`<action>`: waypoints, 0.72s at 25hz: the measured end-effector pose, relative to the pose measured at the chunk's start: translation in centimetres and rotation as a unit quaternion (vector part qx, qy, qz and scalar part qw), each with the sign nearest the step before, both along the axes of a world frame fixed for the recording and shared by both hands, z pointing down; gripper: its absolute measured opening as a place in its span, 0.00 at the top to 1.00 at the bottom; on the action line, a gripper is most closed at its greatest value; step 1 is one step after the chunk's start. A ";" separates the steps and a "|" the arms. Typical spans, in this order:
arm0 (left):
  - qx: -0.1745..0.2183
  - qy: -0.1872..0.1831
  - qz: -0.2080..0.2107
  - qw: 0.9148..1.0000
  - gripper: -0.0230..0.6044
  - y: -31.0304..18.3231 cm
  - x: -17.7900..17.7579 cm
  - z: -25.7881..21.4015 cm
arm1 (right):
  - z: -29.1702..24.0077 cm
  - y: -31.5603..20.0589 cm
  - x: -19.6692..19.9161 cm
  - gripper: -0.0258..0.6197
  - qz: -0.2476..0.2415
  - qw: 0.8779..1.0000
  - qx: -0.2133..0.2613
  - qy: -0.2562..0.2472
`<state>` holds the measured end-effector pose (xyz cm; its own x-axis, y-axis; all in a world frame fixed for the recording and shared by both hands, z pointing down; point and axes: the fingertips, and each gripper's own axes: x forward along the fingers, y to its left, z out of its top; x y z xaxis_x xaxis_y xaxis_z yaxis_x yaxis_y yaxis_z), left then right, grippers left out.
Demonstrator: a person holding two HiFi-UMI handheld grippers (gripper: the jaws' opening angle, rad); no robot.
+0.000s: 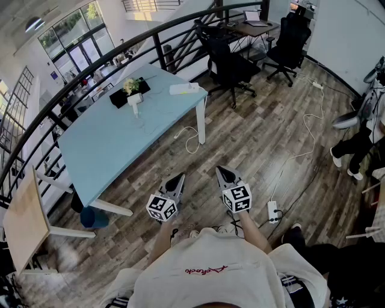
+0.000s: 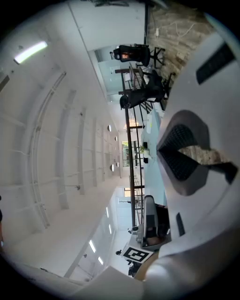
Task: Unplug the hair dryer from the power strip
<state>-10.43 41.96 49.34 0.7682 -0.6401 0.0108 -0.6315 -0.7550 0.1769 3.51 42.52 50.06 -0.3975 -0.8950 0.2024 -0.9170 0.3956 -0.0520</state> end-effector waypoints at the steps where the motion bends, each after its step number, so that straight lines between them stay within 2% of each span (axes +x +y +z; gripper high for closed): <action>1: 0.001 0.000 -0.001 1.000 0.95 -0.1 0.1 -0.1 | 0.0 -0.1 0.0 0.93 -0.001 1.000 0.000 0.001; 11: 0.005 -0.003 -0.002 1.000 0.95 -0.8 1.1 -0.3 | -0.1 -0.6 1.1 0.93 0.001 1.000 0.004 -0.006; 18: 0.009 -0.005 0.001 1.000 0.95 -2.2 2.9 -0.5 | -0.5 -1.6 3.3 0.93 0.011 1.000 0.015 -0.017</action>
<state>-7.51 39.75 48.80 0.7695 -0.6386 0.0060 -0.6315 -0.7594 0.1565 6.85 40.91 49.55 -0.3848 -0.9088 0.1612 -0.9230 0.3781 -0.0714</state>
